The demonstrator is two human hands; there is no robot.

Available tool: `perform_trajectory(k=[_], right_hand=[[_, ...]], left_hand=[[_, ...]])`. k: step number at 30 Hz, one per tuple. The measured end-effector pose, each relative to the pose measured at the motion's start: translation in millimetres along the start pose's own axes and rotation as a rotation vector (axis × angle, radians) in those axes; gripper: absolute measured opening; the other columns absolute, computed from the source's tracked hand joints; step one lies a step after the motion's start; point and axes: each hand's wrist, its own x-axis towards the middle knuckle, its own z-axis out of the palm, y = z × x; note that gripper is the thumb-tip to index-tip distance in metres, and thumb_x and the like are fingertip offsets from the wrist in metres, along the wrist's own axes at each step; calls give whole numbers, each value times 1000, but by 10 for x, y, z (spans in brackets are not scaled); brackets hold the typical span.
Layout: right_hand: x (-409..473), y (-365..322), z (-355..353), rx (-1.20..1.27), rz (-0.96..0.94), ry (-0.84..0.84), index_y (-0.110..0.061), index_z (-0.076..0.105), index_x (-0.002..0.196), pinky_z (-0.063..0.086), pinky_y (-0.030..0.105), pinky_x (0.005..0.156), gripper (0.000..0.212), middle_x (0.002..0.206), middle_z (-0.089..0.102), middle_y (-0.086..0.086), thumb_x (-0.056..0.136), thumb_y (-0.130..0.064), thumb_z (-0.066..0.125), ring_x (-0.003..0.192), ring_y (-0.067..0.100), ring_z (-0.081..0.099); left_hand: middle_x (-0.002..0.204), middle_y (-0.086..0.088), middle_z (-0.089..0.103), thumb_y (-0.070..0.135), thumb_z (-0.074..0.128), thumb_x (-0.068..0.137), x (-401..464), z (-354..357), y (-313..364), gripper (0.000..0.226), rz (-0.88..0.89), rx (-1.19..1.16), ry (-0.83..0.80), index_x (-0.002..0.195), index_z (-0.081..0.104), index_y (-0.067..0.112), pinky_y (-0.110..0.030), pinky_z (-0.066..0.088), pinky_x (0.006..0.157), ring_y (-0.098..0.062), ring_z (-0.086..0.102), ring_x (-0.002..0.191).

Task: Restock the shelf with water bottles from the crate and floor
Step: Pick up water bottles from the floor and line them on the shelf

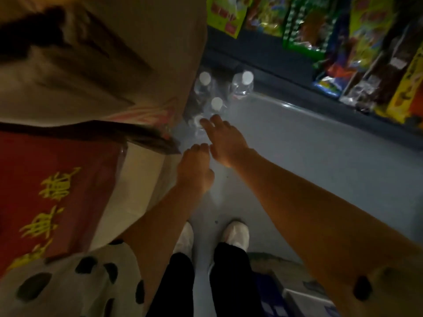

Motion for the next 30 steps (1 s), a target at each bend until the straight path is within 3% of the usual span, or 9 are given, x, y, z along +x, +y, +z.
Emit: perform_trajectory(k=[4,7,9,15,19,24,27,30], right_hand=[[481,-48,183,-24,-58,-19,-22,20,151,44,42,95,77,152,23,15,87,-11,61,123,38,46],[634,-55,125,-18,-67,-15,-16,35,144,43,37,96,53,145,36,16,94,-4,47,123,35,49],[604,-27,56,-70,-103,-4,-12,37,142,44,36,95,52,142,41,16,93,1,47,120,33,52],[56,108,-419,-58,-62,-25,-12,45,134,45,39,73,45,135,38,16,90,-5,53,100,39,59],[-588,164,-1201,-39,-58,-16,-12,48,130,41,35,72,41,125,43,14,90,-14,57,100,36,57],[-1516,101,-2544,56,-63,21,-8,61,108,43,36,79,32,112,55,16,78,-17,68,103,34,55],[-2114,-39,-3475,21,-76,79,-4,65,94,41,35,71,25,98,61,16,74,-17,71,92,32,57],[-2722,-246,-4370,7,-94,179,-5,67,85,46,39,69,23,84,66,13,70,-22,73,78,29,60]], left_hand=[[140,-12,44,16,58,93,168,228,-220,53,-60,-15,-28,141,36,9,-31,36,104,-25,42,130],[139,-13,45,17,56,93,235,255,-309,52,-76,-21,-11,140,35,8,-29,37,100,-25,45,127],[139,-12,46,16,57,93,234,199,-323,51,-79,-31,-11,139,37,9,-28,36,99,-25,46,127],[121,-16,56,9,65,81,-42,-215,-161,43,-40,-103,-42,122,52,5,-37,43,96,-31,55,114],[115,-15,58,7,68,74,-410,-718,290,46,33,-134,-32,117,53,6,-36,45,85,-31,56,108],[131,-16,50,11,71,77,-1049,-1536,1001,64,104,-180,-35,134,44,8,-38,41,100,-32,49,122],[138,-13,45,12,73,78,-1471,-2133,1459,70,191,-269,-16,139,39,9,-34,38,103,-31,45,128],[126,-6,55,20,78,72,-1950,-2834,1901,71,300,-341,-33,134,46,9,-23,40,91,-26,53,118]])
